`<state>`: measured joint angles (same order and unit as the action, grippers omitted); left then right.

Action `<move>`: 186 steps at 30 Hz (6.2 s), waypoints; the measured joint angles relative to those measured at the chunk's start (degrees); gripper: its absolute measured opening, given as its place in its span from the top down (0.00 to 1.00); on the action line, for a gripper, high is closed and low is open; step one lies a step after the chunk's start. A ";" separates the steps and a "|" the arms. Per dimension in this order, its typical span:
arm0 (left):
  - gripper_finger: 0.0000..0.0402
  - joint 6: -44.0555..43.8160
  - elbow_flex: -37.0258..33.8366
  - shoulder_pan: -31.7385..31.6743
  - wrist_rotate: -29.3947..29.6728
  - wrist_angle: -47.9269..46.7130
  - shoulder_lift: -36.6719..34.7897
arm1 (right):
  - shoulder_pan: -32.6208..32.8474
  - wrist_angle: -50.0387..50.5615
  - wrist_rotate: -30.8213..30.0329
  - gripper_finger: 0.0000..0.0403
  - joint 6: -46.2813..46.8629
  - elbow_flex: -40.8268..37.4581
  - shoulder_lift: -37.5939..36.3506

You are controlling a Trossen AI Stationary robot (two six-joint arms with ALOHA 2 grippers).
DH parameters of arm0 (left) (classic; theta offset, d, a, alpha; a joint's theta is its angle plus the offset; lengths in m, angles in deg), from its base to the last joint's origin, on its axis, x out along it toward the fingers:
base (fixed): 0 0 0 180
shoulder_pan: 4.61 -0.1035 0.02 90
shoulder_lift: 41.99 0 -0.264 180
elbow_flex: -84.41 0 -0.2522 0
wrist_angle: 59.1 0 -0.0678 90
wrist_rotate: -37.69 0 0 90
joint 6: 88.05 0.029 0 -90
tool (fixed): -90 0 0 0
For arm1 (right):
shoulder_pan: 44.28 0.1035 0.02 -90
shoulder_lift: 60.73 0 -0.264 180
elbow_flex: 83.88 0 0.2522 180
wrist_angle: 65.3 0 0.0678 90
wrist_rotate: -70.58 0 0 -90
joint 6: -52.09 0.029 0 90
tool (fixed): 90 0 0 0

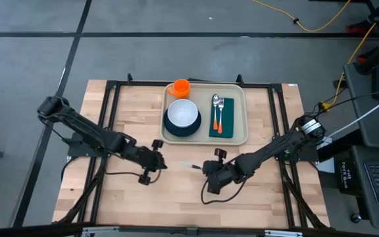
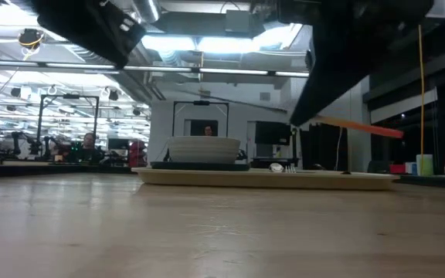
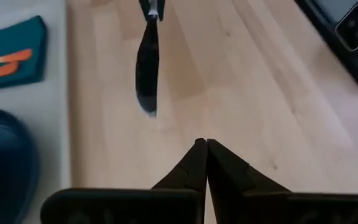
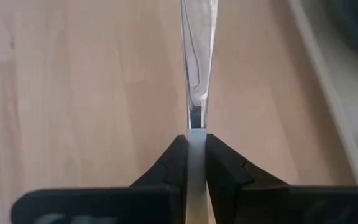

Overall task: Set up tray
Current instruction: Put the orange knife on top of the green napkin to the right of the orange fork on the gray serving tray, then return to Home Position

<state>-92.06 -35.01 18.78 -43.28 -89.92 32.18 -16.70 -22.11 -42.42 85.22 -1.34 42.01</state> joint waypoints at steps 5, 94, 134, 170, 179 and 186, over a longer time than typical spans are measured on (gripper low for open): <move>0.99 0.79 -4.70 0.01 2.81 0.76 -4.37 | -0.17 -5.82 -2.25 0.90 -0.36 -4.69 -2.34; 0.98 18.73 -10.98 -4.91 12.33 11.91 -5.90 | -28.08 30.01 -15.91 0.90 39.95 -4.75 -19.58; 0.99 18.71 -10.98 -4.91 12.33 12.15 -5.90 | -46.24 -1.85 5.48 0.90 44.23 -20.51 -11.57; 0.99 14.29 -10.98 -4.91 9.03 12.13 -5.90 | -46.61 -3.51 8.13 0.83 42.83 -20.47 -7.10; 0.99 15.25 -10.98 -4.89 9.05 12.13 -5.90 | -46.61 -2.77 7.84 0.82 40.18 -19.34 -7.10; 0.99 15.25 -10.98 -4.89 9.07 12.13 -5.90 | -47.41 5.49 7.68 0.82 39.67 -16.68 -7.12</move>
<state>-76.81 -46.00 13.89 -34.20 -77.79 26.28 -64.10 -16.62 -34.74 124.89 -18.02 34.89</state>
